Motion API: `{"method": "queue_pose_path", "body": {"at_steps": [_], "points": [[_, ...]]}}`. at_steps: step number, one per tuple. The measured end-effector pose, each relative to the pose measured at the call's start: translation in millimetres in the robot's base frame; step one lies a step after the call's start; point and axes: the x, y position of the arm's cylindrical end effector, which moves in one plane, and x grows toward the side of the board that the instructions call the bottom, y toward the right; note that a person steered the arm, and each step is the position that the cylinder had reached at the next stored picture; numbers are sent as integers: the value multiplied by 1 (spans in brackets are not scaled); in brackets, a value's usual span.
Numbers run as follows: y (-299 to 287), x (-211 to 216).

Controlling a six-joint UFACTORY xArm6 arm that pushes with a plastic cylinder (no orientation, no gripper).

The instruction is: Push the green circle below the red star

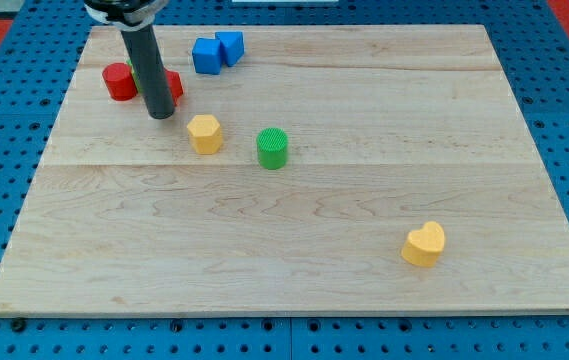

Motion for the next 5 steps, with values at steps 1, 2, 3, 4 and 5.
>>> {"method": "queue_pose_path", "body": {"at_steps": [1,2,3,4,5], "points": [[72,0],[143,3],[200,74],[156,89],[73,63]]}}
